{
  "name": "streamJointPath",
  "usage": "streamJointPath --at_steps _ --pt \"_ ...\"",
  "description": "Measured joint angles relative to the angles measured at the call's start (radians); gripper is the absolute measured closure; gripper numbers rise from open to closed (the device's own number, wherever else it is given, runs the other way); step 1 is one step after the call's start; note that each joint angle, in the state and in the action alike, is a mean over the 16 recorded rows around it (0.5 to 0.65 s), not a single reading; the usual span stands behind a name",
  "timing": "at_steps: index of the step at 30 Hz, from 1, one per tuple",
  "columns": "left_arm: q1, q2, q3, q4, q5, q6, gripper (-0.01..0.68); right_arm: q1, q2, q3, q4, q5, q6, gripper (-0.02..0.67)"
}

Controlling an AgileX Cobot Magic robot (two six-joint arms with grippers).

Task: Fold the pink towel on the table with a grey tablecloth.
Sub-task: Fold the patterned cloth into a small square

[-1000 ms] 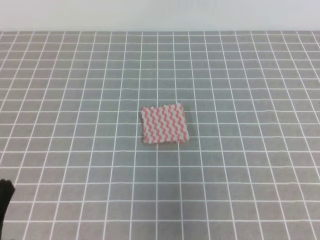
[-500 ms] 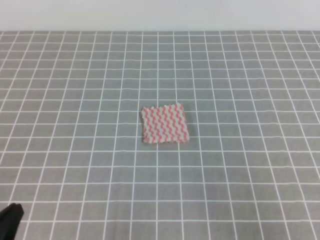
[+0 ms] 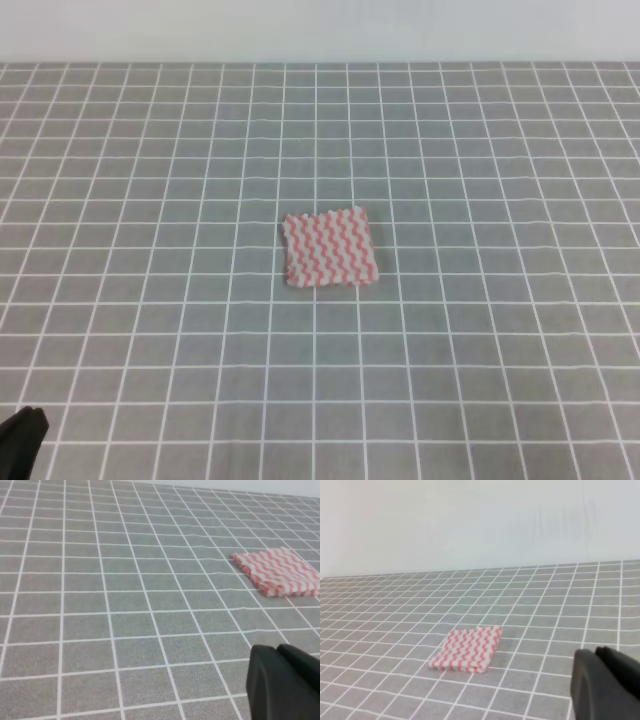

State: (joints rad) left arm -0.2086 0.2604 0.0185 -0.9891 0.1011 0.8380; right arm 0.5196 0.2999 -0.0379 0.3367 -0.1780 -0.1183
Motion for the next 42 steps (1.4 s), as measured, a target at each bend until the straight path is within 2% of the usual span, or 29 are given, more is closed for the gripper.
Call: streamJointPath --at_steps 8,18,24,32,42 --pt "0.0 -0.001 -0.001 0.0 0.0 0.0 0.676 -0.037 -0.03 0.002 0.06 -0.012 -0.089 0.664" --pt "0.0 0.002 0.002 0.001 -0.003 -0.001 0.675 -0.275 -0.213 0.003 0.148 0.183 -0.237 0.664" --pt "0.0 0.001 0.0 -0.003 -0.001 -0.002 0.675 -0.394 -0.305 0.003 0.16 0.292 -0.256 0.664" --pt "0.0 0.004 0.001 -0.007 -0.002 -0.002 0.675 -0.416 -0.32 0.019 0.133 0.292 -0.234 0.664" --pt "0.0 0.004 0.002 -0.008 -0.004 -0.004 0.675 -0.417 -0.319 0.045 -0.062 0.367 -0.088 0.664"
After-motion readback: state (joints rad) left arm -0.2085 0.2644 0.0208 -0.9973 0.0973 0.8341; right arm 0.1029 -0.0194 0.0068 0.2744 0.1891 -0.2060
